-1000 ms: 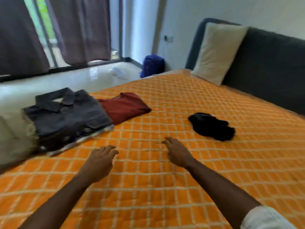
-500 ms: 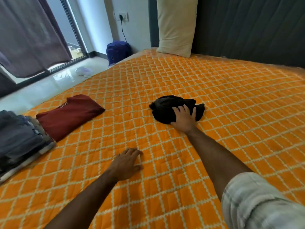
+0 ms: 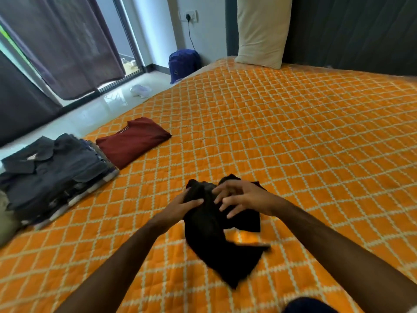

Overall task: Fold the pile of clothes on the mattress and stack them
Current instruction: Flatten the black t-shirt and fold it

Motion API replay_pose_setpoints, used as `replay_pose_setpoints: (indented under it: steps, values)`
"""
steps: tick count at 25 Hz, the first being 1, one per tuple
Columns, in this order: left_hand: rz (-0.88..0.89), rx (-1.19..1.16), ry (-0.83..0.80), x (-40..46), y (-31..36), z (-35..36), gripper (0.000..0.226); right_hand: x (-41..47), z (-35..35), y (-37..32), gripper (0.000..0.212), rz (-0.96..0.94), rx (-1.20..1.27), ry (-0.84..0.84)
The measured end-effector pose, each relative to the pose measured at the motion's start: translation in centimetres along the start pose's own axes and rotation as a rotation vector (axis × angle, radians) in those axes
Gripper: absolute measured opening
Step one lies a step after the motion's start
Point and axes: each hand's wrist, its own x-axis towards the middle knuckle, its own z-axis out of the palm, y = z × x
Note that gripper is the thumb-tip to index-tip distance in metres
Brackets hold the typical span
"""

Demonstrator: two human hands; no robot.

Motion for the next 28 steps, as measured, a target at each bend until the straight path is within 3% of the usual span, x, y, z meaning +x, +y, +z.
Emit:
replay_pose_setpoints:
  steps: [2, 4, 5, 7, 9, 12, 14, 16, 18, 19, 23, 25, 28]
  values:
    - [0.068, 0.062, 0.067, -3.8, -1.2, -1.9, 0.039, -0.1, 1.4, -0.6, 0.051, -0.103, -0.188, 0.212]
    - [0.215, 0.231, 0.078, -7.2, 0.0, -3.8, 0.057, 0.4, 4.3, -3.4, 0.076, -0.235, -0.454, 0.118]
    - [0.277, 0.27, 0.064, -8.9, 2.0, -4.3, 0.047, 0.6, 6.3, -5.6, 0.081, -0.267, -0.533, 0.022]
    - [0.384, 0.278, 0.016, -12.4, 6.6, -5.0, 0.027, 0.5, 9.9, -10.3, 0.076, -0.263, -0.543, -0.122]
    - [0.485, 0.298, -0.021, -15.2, 11.4, -6.1, 0.024, 0.1, 10.9, -14.3, 0.061, -0.287, -0.51, -0.137]
    - [0.541, 0.392, -0.001, -21.5, 16.3, -10.3, 0.011, -2.3, 9.2, -19.2, 0.038, -0.248, -0.734, -0.204]
    - [0.547, 0.742, 0.062, -25.0, 18.3, -13.6, 0.004, -4.3, 7.3, -21.8, 0.027, -0.172, -1.085, -0.213]
    - [0.568, 1.257, 0.199, -26.6, 19.6, -15.9, 0.026, -5.3, 5.8, -24.2, 0.028, -0.216, -1.454, -0.056]
    - [0.666, 1.617, 0.424, -26.8, 20.6, -17.2, 0.048, -5.9, 5.4, -27.5, 0.031, -0.413, -1.7, 0.148]
    - [0.729, 1.661, 0.552, -27.4, 21.2, -17.6, 0.05, -6.4, 5.5, -29.4, 0.031, -0.553, -1.751, 0.23]
    - [0.767, 1.317, 0.956, -30.1, 23.9, -19.7, 0.028, -10.1, 5.9, -37.3, 0.029, -0.909, -1.604, 0.533]
    - [0.671, 0.962, 0.994, -30.6, 25.3, -19.5, 0.02, -11.6, 6.9, -39.3, 0.029, -0.848, -1.256, 0.518]
    - [0.627, 0.473, 0.99, -30.6, 27.8, -18.9, 0.012, -12.5, 8.3, -40.9, 0.018, -0.555, -0.898, 0.346]
